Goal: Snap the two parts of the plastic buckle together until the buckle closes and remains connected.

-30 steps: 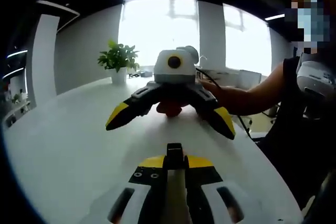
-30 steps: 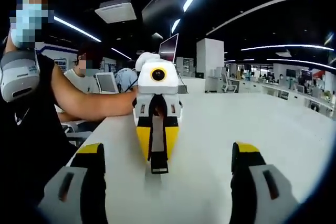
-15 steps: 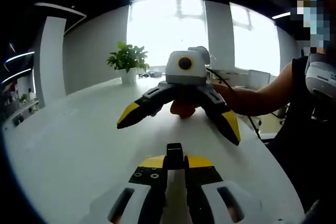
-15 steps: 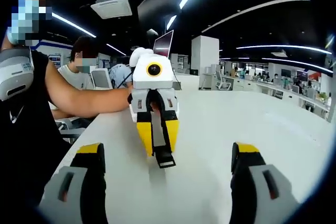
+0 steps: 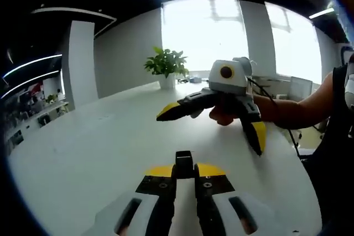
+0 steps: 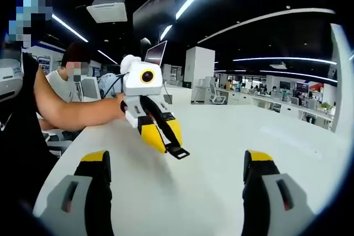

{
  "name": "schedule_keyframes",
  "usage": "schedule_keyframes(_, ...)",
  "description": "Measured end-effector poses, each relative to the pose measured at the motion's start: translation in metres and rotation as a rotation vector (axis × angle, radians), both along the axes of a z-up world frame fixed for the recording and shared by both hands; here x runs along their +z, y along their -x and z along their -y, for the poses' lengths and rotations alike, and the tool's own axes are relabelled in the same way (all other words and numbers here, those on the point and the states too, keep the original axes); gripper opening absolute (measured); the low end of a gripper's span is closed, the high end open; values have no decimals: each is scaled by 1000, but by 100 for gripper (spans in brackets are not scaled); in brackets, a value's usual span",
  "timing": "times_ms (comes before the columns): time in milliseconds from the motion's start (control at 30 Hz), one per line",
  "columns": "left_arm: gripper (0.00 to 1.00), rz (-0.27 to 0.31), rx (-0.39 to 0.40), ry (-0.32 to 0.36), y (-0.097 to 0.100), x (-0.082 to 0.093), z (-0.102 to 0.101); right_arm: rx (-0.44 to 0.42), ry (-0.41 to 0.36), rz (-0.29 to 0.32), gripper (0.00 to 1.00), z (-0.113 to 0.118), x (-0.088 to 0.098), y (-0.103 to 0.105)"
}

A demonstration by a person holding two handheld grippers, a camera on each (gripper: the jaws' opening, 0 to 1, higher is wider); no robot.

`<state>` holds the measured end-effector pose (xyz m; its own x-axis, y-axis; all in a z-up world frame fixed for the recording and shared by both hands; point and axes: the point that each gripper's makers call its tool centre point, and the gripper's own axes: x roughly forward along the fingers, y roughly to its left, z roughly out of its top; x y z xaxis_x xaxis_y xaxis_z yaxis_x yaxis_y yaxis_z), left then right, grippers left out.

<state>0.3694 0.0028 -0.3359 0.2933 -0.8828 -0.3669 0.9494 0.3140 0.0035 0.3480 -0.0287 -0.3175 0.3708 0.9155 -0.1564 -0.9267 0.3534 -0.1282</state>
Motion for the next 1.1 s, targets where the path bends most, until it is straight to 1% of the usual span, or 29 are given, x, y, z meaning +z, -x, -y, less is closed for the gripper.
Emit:
schedule_keyframes(67, 10, 10, 30, 9, -6, 3, -3, -6, 9, 0, 98, 0, -2, -1)
schedule_keyframes(133, 10, 7, 35, 19, -6, 8, -6, -16, 23, 14, 95, 1, -4, -4)
schedule_keyframes(233, 10, 14, 37, 42, -5, 16, -8, -27, 29, 18, 93, 3, -5, -6)
schedule_keyframes(300, 10, 23, 46, 54, -6, 20, -9, -52, 29, 43, 93, 6, -2, -11)
schedule_keyframes(367, 10, 36, 74, 48, -12, 20, -12, -67, 24, 40, 95, 8, -1, -14)
schedule_keyframes(400, 10, 50, 105, 27, -17, 18, -15, -90, 33, 32, 96, 10, -3, -18)
schedule_keyframes(433, 10, 54, 121, 18, -20, 16, -16, -128, 58, 27, 95, 16, -6, -25)
schedule_keyframes(467, 10, 48, 124, 22, -21, 16, -16, -144, 72, 28, 94, 19, -8, -28)
schedule_keyframes(500, 10, 50, 147, 22, -25, 16, -18, -187, 102, 35, 94, 26, -11, -35)
schedule_keyframes(533, 10, 56, 174, 22, -29, 16, -21, -190, 82, 46, 95, 26, -7, -36)
schedule_keyframes(600, 10, 53, 194, 27, -33, 17, -24, -233, 26, 22, 100, 31, 0, -43)
schedule_keyframes(667, 10, 45, 217, 38, -37, 17, -27, -285, 29, 19, 100, 41, 1, -52)
schedule_keyframes(700, 10, 57, 253, 42, -43, 19, -31, -303, 32, 23, 100, 45, 2, -55)
schedule_keyframes(733, 10, 55, 258, 44, -44, 19, -32, -310, 22, 21, 100, 46, 3, -56)
schedule_keyframes(767, 10, 57, 273, 48, -46, 19, -34, -316, -5, 14, 100, 48, 6, -57)
schedule_keyframes(800, 10, 59, 285, 50, -47, 20, -36, -325, -11, 0, 100, 49, 5, -59)
schedule_keyframes(833, 10, 60, 293, 51, -48, 19, -37, -349, -10, -5, 100, 53, 4, -62)
schedule_keyframes(867, 10, 71, 318, 45, -51, 19, -40, -379, -1, 0, 100, 58, 4, -66)
schedule_keyframes(900, 11, 73, 321, 45, -52, 19, -40, -394, -1, 7, 100, 60, 4, -68)
schedule_keyframes(967, 11, 73, 335, 46, -54, 18, -42, -469, -7, 17, 100, 72, 6, -76)
schedule_keyframes(1033, 11, 90, 354, 34, -57, 16, -44, -504, -32, 2, 100, 80, 8, -80)
schedule_keyframes(1067, 11, 87, 358, 30, -56, 15, -44, -540, -43, -11, 100, 88, 8, -84)
schedule_keyframes(1100, 11, 84, 366, 28, -57, 14, -45, -539, -40, -10, 100, 90, 8, -86)
